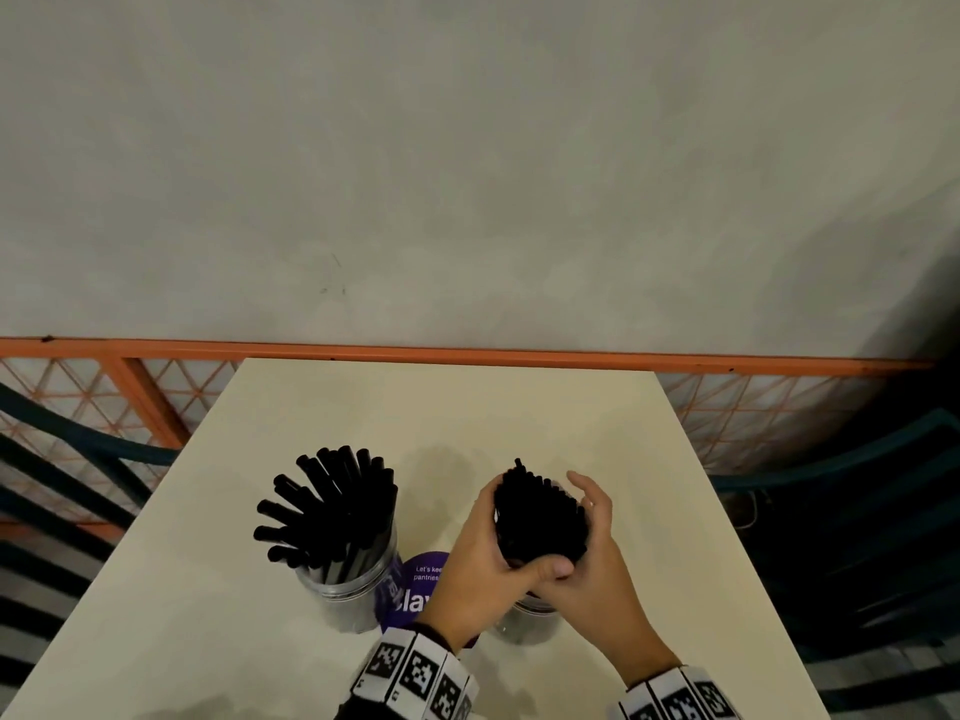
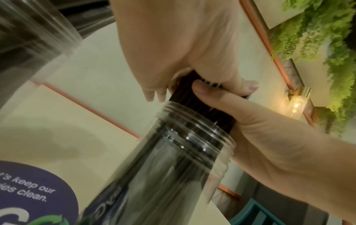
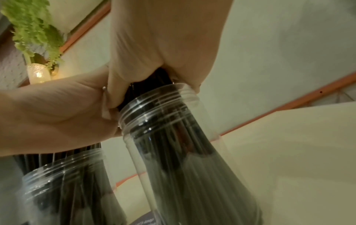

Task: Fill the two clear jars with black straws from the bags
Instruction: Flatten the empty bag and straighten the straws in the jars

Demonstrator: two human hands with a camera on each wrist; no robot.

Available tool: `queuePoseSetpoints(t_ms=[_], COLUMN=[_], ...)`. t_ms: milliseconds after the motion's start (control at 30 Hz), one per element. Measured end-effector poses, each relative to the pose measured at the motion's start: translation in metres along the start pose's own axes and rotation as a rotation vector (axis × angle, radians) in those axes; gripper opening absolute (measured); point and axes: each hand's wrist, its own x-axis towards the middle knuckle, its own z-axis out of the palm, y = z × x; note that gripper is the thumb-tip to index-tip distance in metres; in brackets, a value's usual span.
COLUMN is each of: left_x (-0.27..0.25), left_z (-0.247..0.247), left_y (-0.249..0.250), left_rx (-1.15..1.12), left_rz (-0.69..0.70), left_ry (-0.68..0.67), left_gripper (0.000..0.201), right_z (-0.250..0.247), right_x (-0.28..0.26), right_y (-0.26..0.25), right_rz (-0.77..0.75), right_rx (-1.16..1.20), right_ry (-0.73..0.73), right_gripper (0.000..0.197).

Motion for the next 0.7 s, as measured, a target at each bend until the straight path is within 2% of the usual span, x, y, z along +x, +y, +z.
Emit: queuePoseSetpoints(t_ms=[67, 167, 233, 333, 400, 467, 533, 567, 633, 667, 700], left_x=[0.000, 0.001, 0.001, 0.003, 0.004, 0.006, 0.004, 0.002, -0.004, -0.007, -0.012], left_z=[-0.002, 0.003, 0.008, 0.013, 0.015, 0.015, 0.012, 0.010, 0.002, -0.003, -0.008], left_y=[0.000, 0.001, 0.004, 0.007, 0.004, -0.002, -0.005, -0.006, -0.008, -0.011, -0.014], left_rx=[-0.022, 0.019, 0.051, 0.035, 0.035, 0.074, 0.095, 0.069, 0.038, 0.057, 0.092], left_rz=[-0.028, -0.025, 0.001, 0.034, 0.017, -0.008, -0.030, -0.043, -0.070, -0.081, -0.103], left_ry=[-0.028, -0.101, -0.067, 0.026, 0.063, 0.067, 0.054, 0.043, 0.023, 0.019, 0.005], left_gripper=[0.097, 0.116, 0.107, 0.082, 0.079, 0.079, 0.080, 0.081, 0.088, 0.097, 0.109], right_z=[0.002, 0.005, 0.005, 0.003, 0.003, 0.005, 0.007, 0.006, 0.002, -0.001, -0.003], right_x=[-0.001, 0.003, 0.005, 0.006, 0.009, 0.010, 0.010, 0.008, 0.003, -0.002, -0.008], right_y=[0.002, 0.001, -0.006, -0.010, -0.004, 0.007, 0.019, 0.022, 0.025, 0.027, 0.030], right_rz=[-0.010, -0.107, -0.097, -0.058, -0.045, -0.040, -0.047, -0.046, 0.000, 0.026, 0.042], right_rx=[-0.038, -0.144, -0.161, -0.125, -0.148, -0.243, -0.261, -0.257, -0.183, -0.125, -0.092], right_ry=[-0.017, 0.000, 0.038, 0.092, 0.091, 0.058, 0.083, 0.100, 0.099, 0.076, 0.058], right_gripper=[0.085, 0.068, 0.055, 0.042, 0.038, 0.047, 0.064, 0.076, 0.114, 0.130, 0.137])
